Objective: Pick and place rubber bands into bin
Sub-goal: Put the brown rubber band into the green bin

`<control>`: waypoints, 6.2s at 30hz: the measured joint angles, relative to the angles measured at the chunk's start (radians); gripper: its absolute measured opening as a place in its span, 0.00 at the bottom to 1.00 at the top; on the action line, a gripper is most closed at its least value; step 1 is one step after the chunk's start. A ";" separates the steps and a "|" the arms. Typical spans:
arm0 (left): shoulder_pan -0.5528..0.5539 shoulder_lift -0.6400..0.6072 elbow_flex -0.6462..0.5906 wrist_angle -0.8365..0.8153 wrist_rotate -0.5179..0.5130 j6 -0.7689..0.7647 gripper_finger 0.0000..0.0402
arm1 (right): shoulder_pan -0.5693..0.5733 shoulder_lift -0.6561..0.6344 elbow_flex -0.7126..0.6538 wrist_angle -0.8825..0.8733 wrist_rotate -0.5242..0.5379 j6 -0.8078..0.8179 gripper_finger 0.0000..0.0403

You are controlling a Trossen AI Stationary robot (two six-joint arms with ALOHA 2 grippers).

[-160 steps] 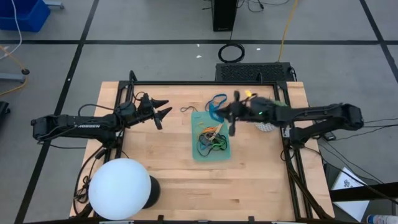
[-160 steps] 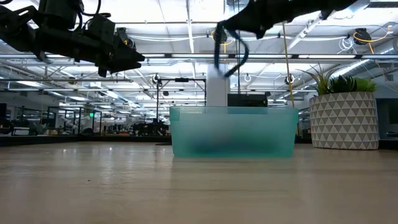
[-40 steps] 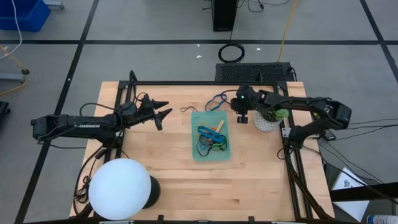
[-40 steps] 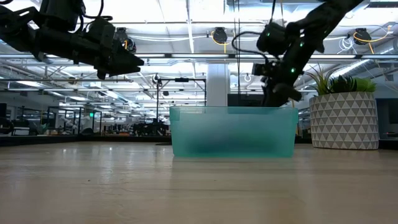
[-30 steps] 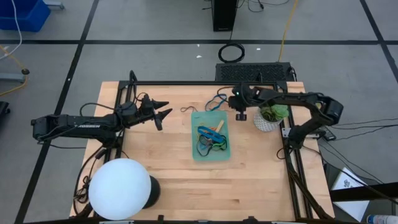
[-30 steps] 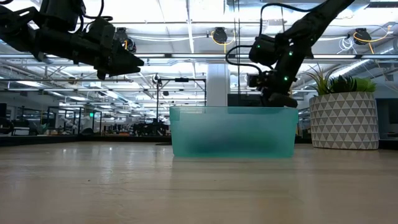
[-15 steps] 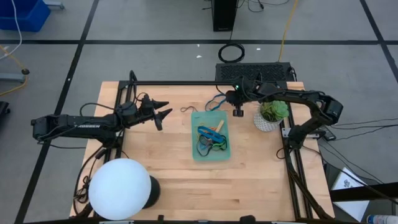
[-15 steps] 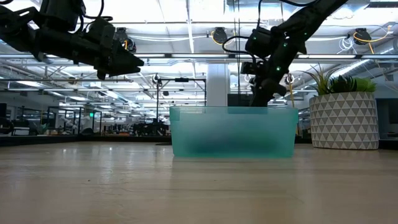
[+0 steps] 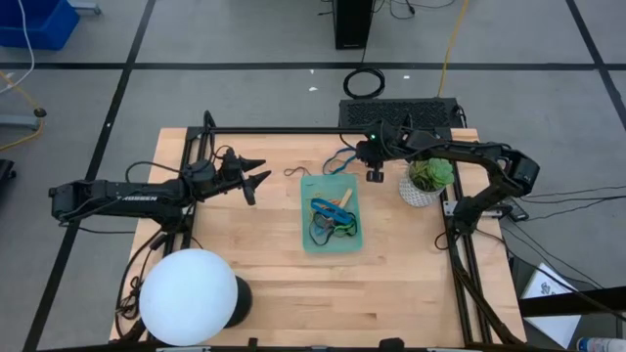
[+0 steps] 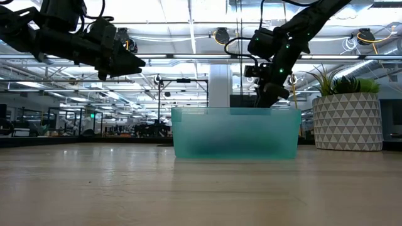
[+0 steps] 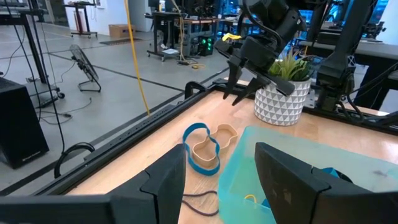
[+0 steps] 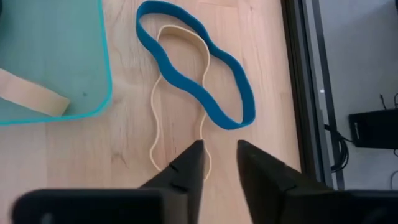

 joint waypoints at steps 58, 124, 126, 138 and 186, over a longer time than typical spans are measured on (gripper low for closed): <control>0.000 0.000 0.000 0.000 -0.002 0.000 0.50 | -0.026 0.244 0.000 -0.055 -0.158 -0.024 0.46; 0.000 0.000 0.000 0.000 -0.003 0.000 0.50 | 0.113 -0.398 -0.001 -0.012 0.081 0.132 0.00; 0.000 0.000 0.000 0.000 -0.003 0.000 0.50 | 0.140 -0.442 -0.001 0.000 0.075 0.152 0.00; 0.000 0.000 0.000 0.000 -0.003 0.000 0.50 | 0.341 -0.472 -0.001 0.139 -0.187 0.217 0.00; 0.000 0.000 0.000 0.000 -0.002 0.000 0.50 | 0.498 0.162 0.000 0.135 -0.052 0.239 0.07</control>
